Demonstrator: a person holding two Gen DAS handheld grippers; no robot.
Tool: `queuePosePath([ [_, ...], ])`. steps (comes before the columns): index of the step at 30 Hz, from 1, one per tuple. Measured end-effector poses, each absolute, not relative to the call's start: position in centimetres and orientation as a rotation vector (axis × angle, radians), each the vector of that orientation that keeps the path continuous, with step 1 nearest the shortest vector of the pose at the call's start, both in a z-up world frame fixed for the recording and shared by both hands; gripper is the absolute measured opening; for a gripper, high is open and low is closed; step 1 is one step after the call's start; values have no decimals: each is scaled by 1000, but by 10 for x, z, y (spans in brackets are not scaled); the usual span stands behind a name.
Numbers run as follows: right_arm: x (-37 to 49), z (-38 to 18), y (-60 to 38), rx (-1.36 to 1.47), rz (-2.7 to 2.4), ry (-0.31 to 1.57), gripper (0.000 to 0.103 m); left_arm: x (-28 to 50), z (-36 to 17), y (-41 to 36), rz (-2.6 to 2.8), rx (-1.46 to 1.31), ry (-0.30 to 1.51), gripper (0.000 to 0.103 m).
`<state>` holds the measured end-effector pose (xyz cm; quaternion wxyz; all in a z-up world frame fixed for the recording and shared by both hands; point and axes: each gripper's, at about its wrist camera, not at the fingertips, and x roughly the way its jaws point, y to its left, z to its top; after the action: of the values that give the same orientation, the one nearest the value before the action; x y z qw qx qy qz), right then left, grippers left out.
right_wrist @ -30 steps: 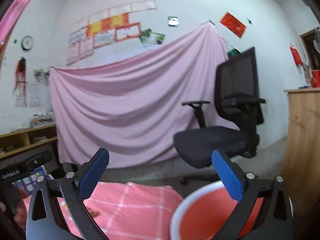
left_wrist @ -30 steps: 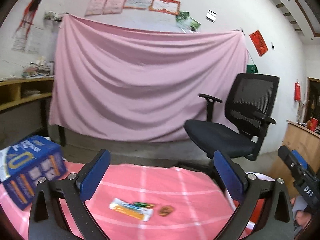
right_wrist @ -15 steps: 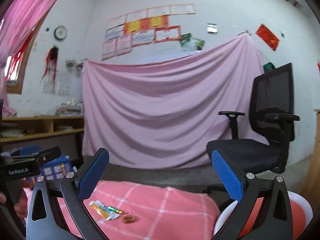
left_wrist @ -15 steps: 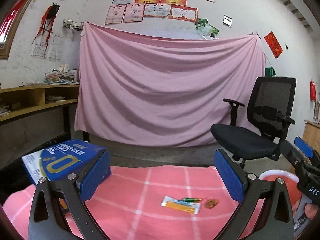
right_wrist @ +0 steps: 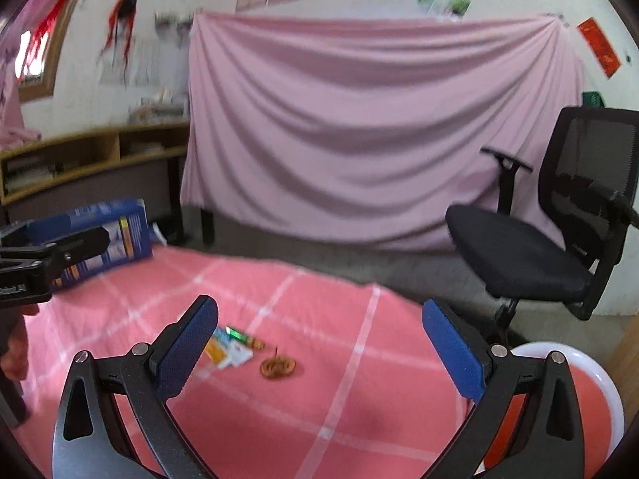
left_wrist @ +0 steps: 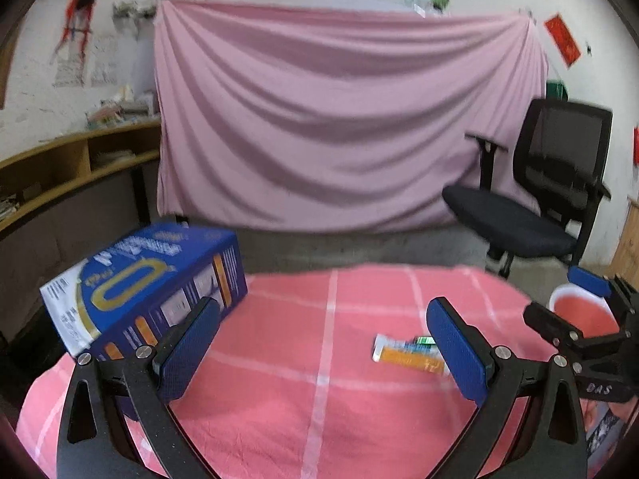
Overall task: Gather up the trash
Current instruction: 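Move both open tools back toward the battery, tube and dried slice, then grasp the dried fruit slice with the right tool while the left tool reaches the white strip sachet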
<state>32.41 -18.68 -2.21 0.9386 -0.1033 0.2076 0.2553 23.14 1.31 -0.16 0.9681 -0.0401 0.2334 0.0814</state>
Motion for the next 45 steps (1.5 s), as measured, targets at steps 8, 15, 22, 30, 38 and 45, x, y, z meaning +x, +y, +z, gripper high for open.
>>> queuePosePath([
  [8, 354, -51, -172, -253, 577, 688, 84, 255, -25, 19, 115, -86, 641, 95],
  [15, 362, -66, -155, -329, 622, 805, 64, 277, -39, 24, 21, -141, 759, 65],
  [22, 374, -73, -161, -278, 647, 879, 28, 296, -40, 18, -43, -147, 825, 56],
  [30, 379, -66, -178, -206, 618, 874, 28, 314, -44, -3, -108, -72, 870, 56],
  [38, 390, -62, -206, -106, 582, 878, 28, 326, -53, -34, -188, 51, 912, 65],
  [45, 392, -61, -212, -85, 581, 875, 28, 338, -64, -50, -195, 85, 936, 66],
])
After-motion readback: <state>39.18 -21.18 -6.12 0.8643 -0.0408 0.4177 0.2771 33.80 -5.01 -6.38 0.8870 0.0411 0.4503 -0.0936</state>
